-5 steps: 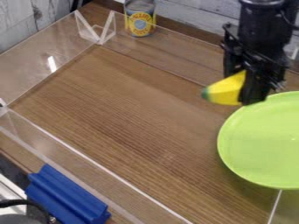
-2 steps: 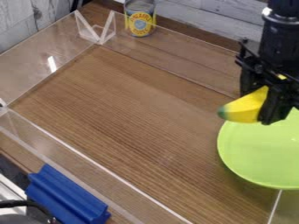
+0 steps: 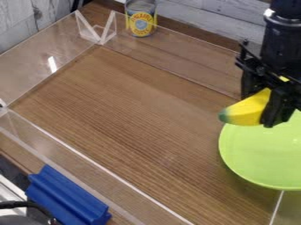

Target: Put the banana in the green plate

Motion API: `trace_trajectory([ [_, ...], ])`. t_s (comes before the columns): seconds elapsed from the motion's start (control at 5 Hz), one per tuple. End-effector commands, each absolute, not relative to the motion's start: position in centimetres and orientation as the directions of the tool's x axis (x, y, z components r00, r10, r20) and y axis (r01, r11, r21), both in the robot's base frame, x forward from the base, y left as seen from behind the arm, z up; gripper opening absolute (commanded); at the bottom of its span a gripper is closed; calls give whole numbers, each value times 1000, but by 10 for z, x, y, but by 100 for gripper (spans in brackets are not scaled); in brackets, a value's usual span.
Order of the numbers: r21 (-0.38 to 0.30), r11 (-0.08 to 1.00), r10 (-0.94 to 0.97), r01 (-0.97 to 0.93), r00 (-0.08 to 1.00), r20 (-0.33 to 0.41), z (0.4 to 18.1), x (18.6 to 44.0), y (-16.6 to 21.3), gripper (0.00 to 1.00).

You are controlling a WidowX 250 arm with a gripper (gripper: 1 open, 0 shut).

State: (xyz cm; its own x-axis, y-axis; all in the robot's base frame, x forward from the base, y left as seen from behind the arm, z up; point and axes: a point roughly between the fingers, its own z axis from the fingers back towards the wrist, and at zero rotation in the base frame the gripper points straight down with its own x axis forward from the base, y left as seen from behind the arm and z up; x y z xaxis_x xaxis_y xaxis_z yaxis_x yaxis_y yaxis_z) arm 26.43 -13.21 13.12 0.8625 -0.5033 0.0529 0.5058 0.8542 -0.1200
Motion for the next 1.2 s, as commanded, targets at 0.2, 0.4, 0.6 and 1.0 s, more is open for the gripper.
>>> trace_trajectory([
  [0.2, -111, 863, -483, 493, 869, 106, 150, 259, -135, 0],
  [0.4, -111, 871, -468, 478, 878, 102, 151, 256, -135, 0],
  [0.6, -112, 878, -456, 465, 885, 98, 152, 254, -135, 0],
  [1.0, -114, 890, -434, 442, 896, 91, 153, 250, -134, 0],
])
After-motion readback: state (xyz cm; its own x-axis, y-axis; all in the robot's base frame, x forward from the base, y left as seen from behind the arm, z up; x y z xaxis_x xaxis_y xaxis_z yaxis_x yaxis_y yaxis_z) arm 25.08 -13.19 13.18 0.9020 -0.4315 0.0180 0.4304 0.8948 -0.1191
